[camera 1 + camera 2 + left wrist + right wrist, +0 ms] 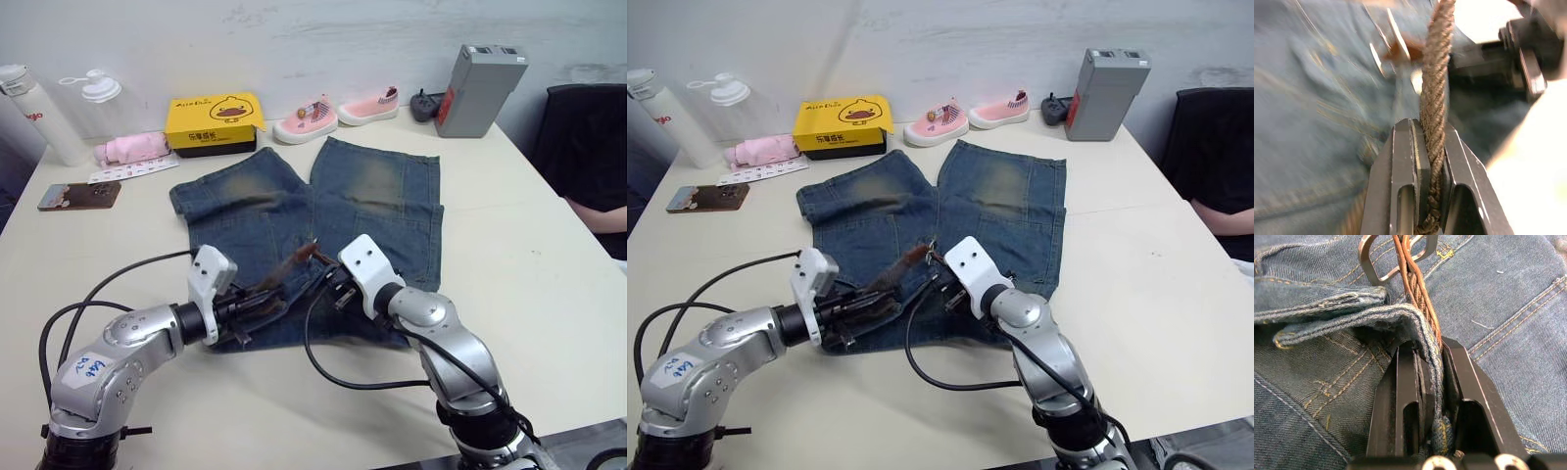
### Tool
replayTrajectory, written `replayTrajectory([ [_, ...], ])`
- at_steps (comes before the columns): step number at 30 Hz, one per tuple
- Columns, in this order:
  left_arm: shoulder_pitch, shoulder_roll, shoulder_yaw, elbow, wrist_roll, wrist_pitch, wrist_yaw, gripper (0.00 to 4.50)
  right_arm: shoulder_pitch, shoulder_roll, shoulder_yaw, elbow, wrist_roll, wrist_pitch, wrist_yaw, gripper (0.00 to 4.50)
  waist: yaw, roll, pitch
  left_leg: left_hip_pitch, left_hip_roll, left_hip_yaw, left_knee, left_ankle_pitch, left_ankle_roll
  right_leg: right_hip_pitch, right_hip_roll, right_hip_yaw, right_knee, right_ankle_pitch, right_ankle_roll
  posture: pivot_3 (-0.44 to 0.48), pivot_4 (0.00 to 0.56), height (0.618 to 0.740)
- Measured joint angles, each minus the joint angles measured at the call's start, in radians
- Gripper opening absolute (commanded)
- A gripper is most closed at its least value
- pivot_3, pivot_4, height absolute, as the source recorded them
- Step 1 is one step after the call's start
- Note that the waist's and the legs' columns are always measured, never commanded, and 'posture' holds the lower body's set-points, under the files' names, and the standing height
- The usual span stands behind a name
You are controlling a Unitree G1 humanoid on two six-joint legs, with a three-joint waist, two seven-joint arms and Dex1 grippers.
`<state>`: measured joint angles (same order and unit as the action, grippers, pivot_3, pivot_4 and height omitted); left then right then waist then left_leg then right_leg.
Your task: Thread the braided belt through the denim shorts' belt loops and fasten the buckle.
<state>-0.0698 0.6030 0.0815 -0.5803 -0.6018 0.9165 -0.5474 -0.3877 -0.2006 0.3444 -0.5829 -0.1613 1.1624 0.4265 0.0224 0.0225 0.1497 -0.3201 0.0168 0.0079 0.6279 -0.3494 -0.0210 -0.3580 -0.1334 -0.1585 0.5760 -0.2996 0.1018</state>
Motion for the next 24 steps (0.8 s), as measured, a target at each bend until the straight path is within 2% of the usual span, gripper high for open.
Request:
replayTrajectory([
  [14, -0.036, 0.023, -0.089, 0.086, 0.08, -0.039, 0.01, 0.0, -0.018, -0.024, 0.002, -0.042, 0.06, 0.014, -0.007, 0.03, 0.0, 0.0, 0.0, 0.0, 0.0, 0.0, 0.0, 0.0, 0.0, -0.001, 0.0, 0.0, 0.0, 0.0, 0.0, 0.0, 0.15, 0.706],
  [21, -0.066, -0.047, -0.018, 0.126, 0.016, 0.02, 0.031, 0.0, -0.021, -0.032, 0.002, -0.044, 0.07, 0.017, -0.027, 0.03, 0.001, 0.0, 0.0, 0.0, 0.0, -0.001, 0.0, 0.0, 0.0, -0.001, -0.001, 0.0, 0.001, 0.0, 0.0, 0.0, 0.15, 0.706],
  [24, -0.073, -0.046, -0.001, 0.126, 0.005, 0.038, 0.041, 0.0, -0.021, -0.041, 0.002, -0.044, 0.079, 0.017, -0.033, 0.03, 0.0, 0.0, 0.0, 0.0, 0.0, -0.001, 0.0, 0.0, 0.0, -0.001, 0.0, 0.0, 0.001, 0.0, 0.0, 0.0, 0.15, 0.706],
])
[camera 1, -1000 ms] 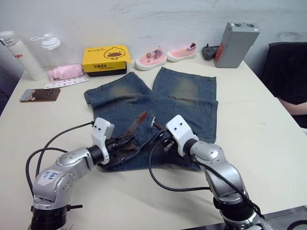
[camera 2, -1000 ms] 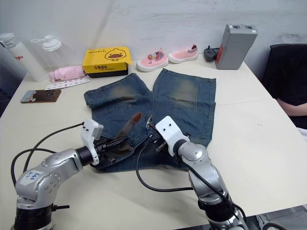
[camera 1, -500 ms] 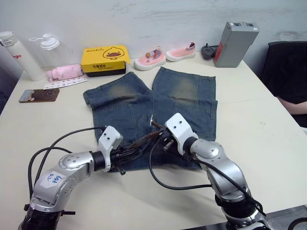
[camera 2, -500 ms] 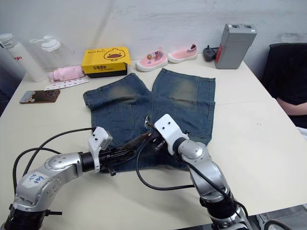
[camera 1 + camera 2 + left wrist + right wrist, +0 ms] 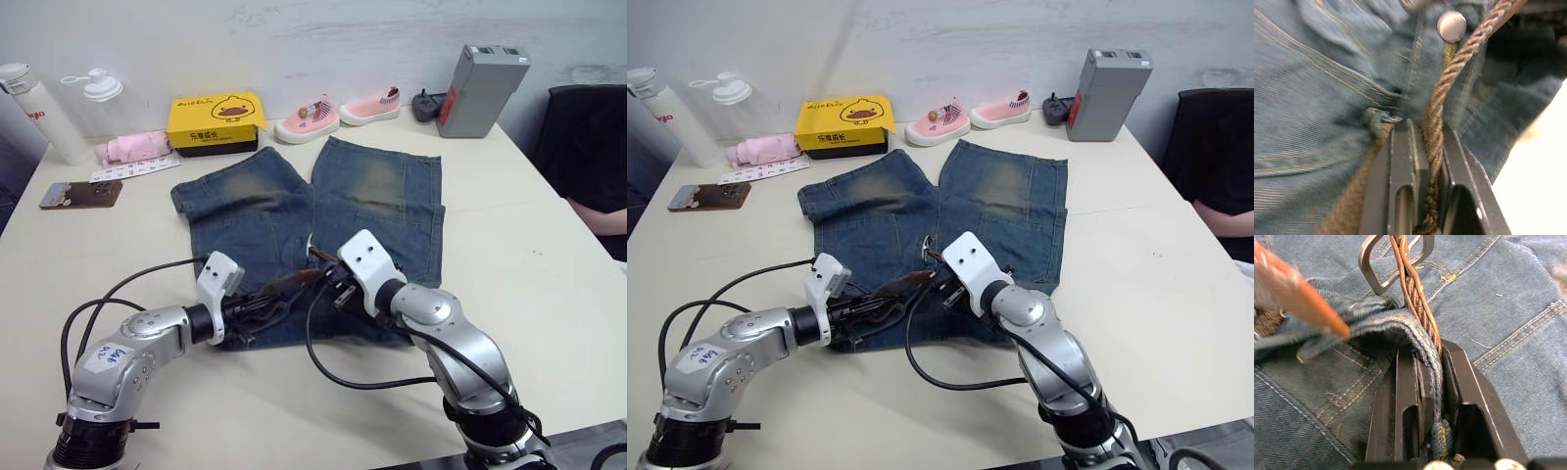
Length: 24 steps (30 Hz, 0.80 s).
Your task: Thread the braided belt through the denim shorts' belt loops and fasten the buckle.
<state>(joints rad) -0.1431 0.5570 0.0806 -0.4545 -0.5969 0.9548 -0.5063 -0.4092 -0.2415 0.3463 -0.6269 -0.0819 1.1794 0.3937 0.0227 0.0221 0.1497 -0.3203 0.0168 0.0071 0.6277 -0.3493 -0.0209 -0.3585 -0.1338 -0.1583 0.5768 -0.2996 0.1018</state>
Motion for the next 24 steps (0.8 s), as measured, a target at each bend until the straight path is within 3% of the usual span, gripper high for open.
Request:
replayTrajectory([
  [8, 0.01, 0.018, -0.02, 0.0, 0.021, -0.004, 0.006, 0.0, 0.0, -0.007, 0.001, 0.0, 0.024, 0.0, -0.007, 0.03, 0.0, 0.0, 0.0, 0.0, 0.0, 0.0, 0.0, 0.0, 0.0, 0.0, 0.0, 0.0, 0.0, 0.0, 0.0, 0.0, 0.15, 0.706],
  [15, -0.016, -0.068, 0.079, 0.033, -0.064, 0.042, 0.038, 0.0, 0.0, -0.018, 0.001, -0.019, 0.033, 0.0, -0.018, 0.03, 0.001, 0.0, 0.0, 0.0, 0.0, 0.0, 0.0, 0.0, 0.0, 0.0, 0.0, 0.0, 0.0, 0.0, 0.0, 0.0, 0.15, 0.706],
  [24, 0.02, 0.009, 0.022, -0.009, -0.037, -0.001, 0.001, 0.0, 0.0, -0.018, 0.003, -0.02, 0.053, 0.0, -0.031, 0.03, 0.0, 0.0, 0.0, 0.0, 0.0, 0.0, 0.0, 0.0, 0.0, 0.0, 0.0, 0.0, -0.001, 0.0, 0.0, 0.0, 0.15, 0.706],
])
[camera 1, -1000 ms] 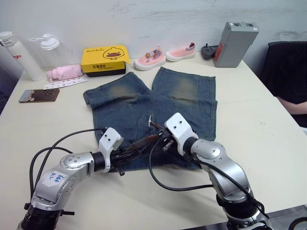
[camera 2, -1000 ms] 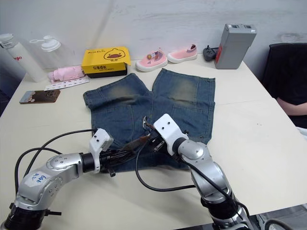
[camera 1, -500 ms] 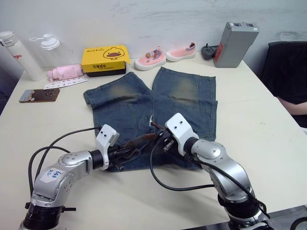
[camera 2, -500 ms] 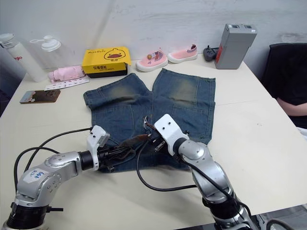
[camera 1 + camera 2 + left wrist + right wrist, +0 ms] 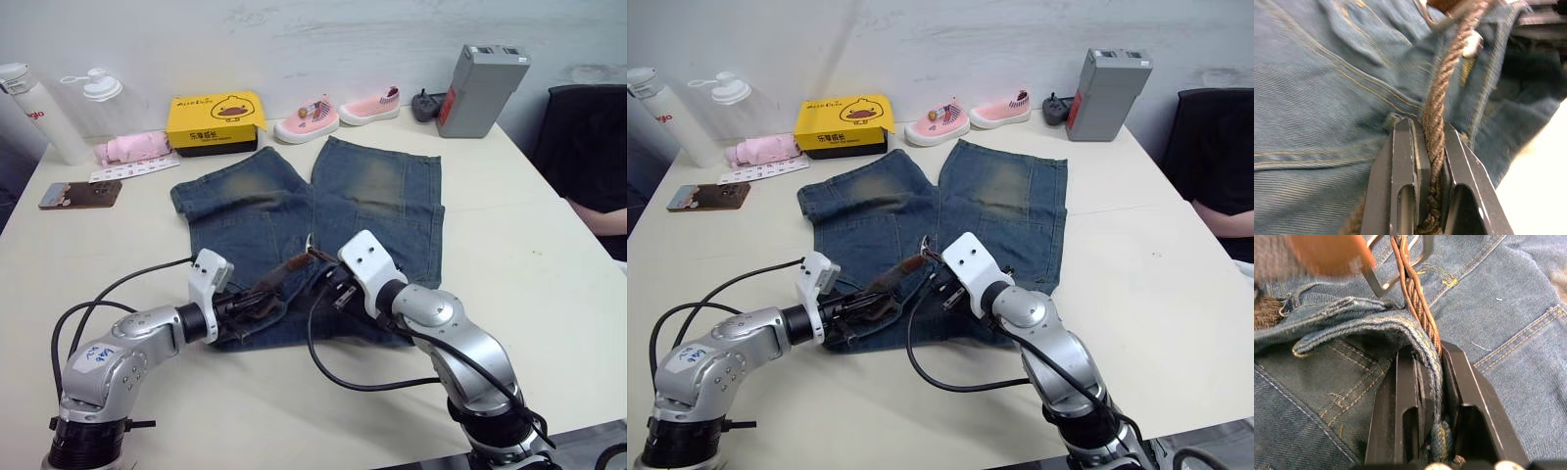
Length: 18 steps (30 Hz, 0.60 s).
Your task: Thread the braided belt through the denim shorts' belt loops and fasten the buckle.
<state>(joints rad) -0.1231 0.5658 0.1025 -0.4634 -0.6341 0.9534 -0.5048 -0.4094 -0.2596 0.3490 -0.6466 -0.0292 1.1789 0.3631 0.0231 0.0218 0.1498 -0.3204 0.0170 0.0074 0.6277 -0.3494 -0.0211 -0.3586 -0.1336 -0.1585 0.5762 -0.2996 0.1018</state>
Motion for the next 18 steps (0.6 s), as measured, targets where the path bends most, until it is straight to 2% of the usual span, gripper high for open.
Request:
replayTrajectory([
  [13, -0.004, 0.039, -0.059, 0.007, 0.077, -0.055, -0.001, 0.0, -0.012, -0.005, 0.001, 0.0, 0.023, 0.001, -0.007, 0.03, -0.001, 0.001, 0.0, 0.0, 0.0, 0.0, 0.0, 0.0, 0.0, 0.0, 0.0, 0.0, 0.0, 0.0, 0.0, 0.0, 0.15, 0.706],
  [18, -0.008, 0.032, -0.06, 0.005, 0.071, -0.059, -0.006, 0.0, -0.016, -0.014, 0.002, 0.0, 0.023, 0.001, -0.01, 0.03, 0.0, 0.001, 0.0, 0.0, 0.0, 0.0, 0.0, 0.0, 0.0, 0.0, 0.0, 0.0, 0.0, 0.0, 0.0, 0.0, 0.15, 0.706],
])
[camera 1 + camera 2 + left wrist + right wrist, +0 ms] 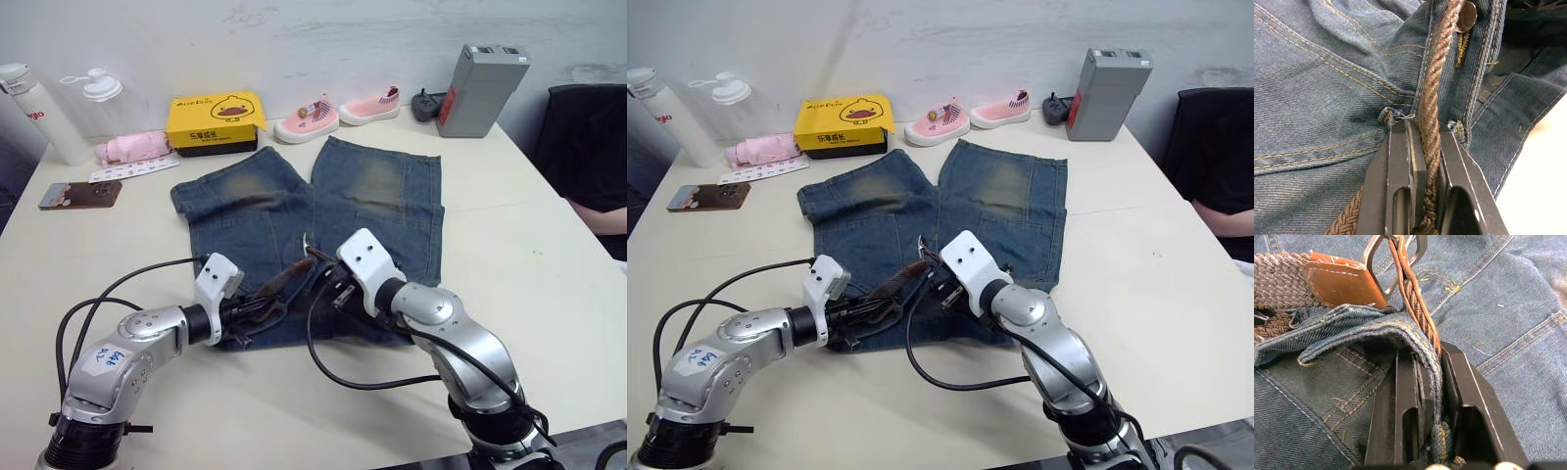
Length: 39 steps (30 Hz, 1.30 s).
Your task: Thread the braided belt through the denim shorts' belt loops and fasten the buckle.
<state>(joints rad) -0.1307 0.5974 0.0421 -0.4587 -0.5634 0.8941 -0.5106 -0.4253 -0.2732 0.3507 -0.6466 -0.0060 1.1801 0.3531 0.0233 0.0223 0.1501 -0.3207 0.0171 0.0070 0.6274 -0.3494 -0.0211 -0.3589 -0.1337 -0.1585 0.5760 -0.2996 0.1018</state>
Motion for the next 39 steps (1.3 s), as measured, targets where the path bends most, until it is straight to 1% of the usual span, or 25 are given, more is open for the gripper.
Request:
replayTrajectory([
  [6, 0.018, -0.007, 0.023, -0.048, -0.049, 0.002, -0.026, 0.0, 0.0, -0.007, 0.002, 0.001, 0.0, 0.0, -0.011, 0.03, 0.0, 0.0, 0.0, 0.0, 0.0, 0.0, 0.0, 0.0, 0.0, 0.0, 0.0, 0.0, 0.0, 0.0, 0.0, 0.0, 0.15, 0.706],
  [10, 0.026, -0.006, 0.025, -0.049, -0.056, 0.002, -0.026, 0.0, 0.0, -0.008, 0.007, 0.002, 0.0, 0.0, -0.014, 0.03, 0.0, 0.0, 0.0, 0.0, 0.0, 0.0, 0.0, 0.0, 0.0, 0.0, 0.0, 0.0, 0.0, 0.0, 0.0, 0.0, 0.15, 0.706],
  [14, 0.022, -0.004, 0.013, -0.034, -0.028, 0.002, -0.006, 0.0, -0.002, -0.008, 0.011, 0.002, 0.002, -0.001, -0.014, 0.03, 0.0, 0.0, 0.0, 0.0, 0.0, 0.0, 0.0, 0.0, 0.0, 0.0, 0.0, 0.0, 0.0, 0.0, 0.0, 0.0, 0.15, 0.706],
  [19, 0.009, 0.012, -0.028, -0.023, 0.021, -0.007, -0.005, 0.0, -0.013, -0.008, 0.018, 0.002, 0.012, 0.0, -0.014, 0.03, 0.0, 0.0, 0.0, 0.0, 0.0, 0.0, 0.0, 0.0, 0.0, 0.0, 0.0, 0.0, 0.0, 0.0, 0.0, 0.0, 0.15, 0.706],
  [25, -0.007, 0.011, -0.046, 0.002, 0.043, -0.02, -0.004, 0.0, -0.022, -0.012, 0.018, 0.002, 0.021, 0.0, -0.014, 0.03, 0.0, 0.0, 0.0, 0.0, 0.0, 0.0, 0.0, 0.0, 0.0, 0.0, 0.0, 0.0, 0.0, 0.0, 0.0, 0.0, 0.15, 0.706],
  [34, -0.018, -0.008, 0.019, 0.041, 0.037, 0.014, 0.027, 0.0, -0.008, -0.05, 0.037, -0.014, 0.032, 0.001, -0.012, 0.03, -0.001, 0.0, 0.0, 0.0, 0.0, 0.0, 0.0, 0.0, 0.0, 0.0, 0.0, 0.0, 0.0, 0.0, 0.0, 0.0, 0.15, 0.706],
  [39, -0.018, -0.01, 0.024, 0.041, 0.038, 0.025, 0.042, 0.0, 0.003, -0.058, 0.038, -0.014, 0.045, 0.01, -0.008, 0.03, -0.001, 0.0, 0.0, 0.0, 0.0, -0.001, 0.0, 0.0, 0.0, 0.0, 0.0, 0.0, 0.0, 0.0, 0.0, 0.0, 0.15, 0.706],
])
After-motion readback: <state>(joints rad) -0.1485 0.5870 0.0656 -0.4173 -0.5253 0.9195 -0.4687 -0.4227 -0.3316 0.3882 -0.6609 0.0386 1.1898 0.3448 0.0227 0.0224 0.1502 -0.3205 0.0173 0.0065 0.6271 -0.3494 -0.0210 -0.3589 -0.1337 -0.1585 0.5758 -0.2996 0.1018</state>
